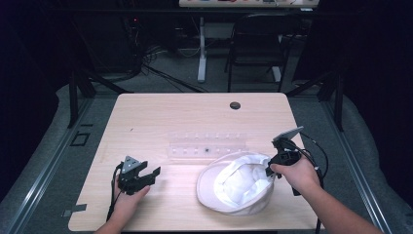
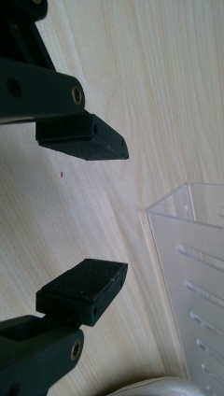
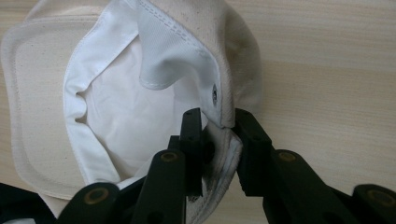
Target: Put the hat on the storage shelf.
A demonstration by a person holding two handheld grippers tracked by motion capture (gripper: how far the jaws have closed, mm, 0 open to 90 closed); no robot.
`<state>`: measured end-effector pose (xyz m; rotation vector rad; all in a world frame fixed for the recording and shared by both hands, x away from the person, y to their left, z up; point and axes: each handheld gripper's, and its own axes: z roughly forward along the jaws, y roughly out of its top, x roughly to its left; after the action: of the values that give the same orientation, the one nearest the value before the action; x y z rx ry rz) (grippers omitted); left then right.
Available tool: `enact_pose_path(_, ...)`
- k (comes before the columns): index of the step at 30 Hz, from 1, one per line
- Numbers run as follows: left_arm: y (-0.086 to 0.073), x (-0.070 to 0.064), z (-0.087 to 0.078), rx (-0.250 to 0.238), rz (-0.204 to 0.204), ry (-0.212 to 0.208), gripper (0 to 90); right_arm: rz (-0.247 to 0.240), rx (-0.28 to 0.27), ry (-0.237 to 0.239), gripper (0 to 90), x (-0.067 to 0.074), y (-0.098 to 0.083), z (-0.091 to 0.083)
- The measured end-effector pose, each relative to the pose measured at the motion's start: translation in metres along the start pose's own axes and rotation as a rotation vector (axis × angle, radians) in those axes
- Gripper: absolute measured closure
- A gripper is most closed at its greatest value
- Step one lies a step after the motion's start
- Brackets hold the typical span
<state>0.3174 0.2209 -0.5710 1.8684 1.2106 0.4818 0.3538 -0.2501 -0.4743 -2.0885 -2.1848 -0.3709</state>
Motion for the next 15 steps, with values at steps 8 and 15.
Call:
enact_pose_path(8,0.0,0.0,0.0,-0.001,0.0,-0.001,39.3,0.016,0.008,-0.022,78.8,0.0,0.004,-0.005)
enact_pose_path(15,0.0,0.0,0.0,-0.001,0.002,0.0,39.3,-0.003,0.024,-0.085,79.1,0.001,0.004,-0.011)
